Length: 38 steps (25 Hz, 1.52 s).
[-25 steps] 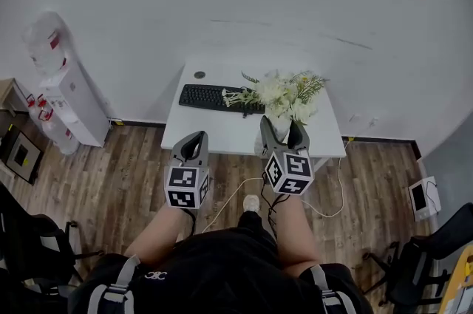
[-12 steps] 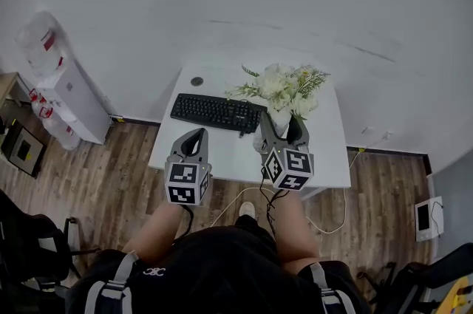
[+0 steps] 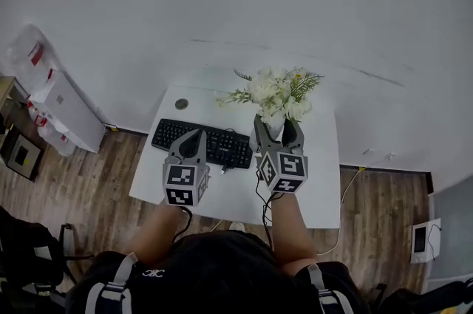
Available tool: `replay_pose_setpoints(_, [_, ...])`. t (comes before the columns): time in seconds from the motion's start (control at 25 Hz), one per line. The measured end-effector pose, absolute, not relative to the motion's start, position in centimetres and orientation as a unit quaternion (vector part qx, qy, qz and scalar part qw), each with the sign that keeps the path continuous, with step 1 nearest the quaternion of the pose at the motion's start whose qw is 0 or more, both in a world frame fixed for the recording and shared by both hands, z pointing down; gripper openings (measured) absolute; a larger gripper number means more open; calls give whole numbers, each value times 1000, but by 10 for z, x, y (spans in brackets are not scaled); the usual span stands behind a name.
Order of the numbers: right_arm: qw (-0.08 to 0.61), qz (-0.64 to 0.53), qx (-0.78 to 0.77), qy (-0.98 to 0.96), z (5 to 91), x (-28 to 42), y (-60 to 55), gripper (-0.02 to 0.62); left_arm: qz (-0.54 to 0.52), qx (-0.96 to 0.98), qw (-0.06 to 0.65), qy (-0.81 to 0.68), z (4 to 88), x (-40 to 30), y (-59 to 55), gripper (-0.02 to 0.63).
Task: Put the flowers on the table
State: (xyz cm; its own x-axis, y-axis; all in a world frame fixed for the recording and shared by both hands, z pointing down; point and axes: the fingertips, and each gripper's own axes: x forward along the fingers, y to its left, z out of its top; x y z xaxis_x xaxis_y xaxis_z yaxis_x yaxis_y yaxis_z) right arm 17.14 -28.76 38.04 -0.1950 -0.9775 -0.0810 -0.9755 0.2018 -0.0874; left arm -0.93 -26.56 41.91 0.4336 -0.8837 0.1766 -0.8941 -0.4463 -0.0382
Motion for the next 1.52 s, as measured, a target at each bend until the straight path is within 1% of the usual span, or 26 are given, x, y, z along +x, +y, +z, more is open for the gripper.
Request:
replay_pose_setpoints(0.32, [46,-26,-625,779,409,187,-378,321,111,842,52,-525,440,8,-337,2])
replay_pose_setpoints(0.6, [54,8,-617,785,414,170,-429,321,118,844,62,-520,451,-4,-390,2])
replay_pose_setpoints(0.92, [33,18,-596,802,435,150,-483,321,125,835,83,-529,470,-14,-427,2])
replay_pose_setpoints(1.52, [17,-22,-574,819,535,143,-589,321,184,804,124,-552,536,-33,-474,2])
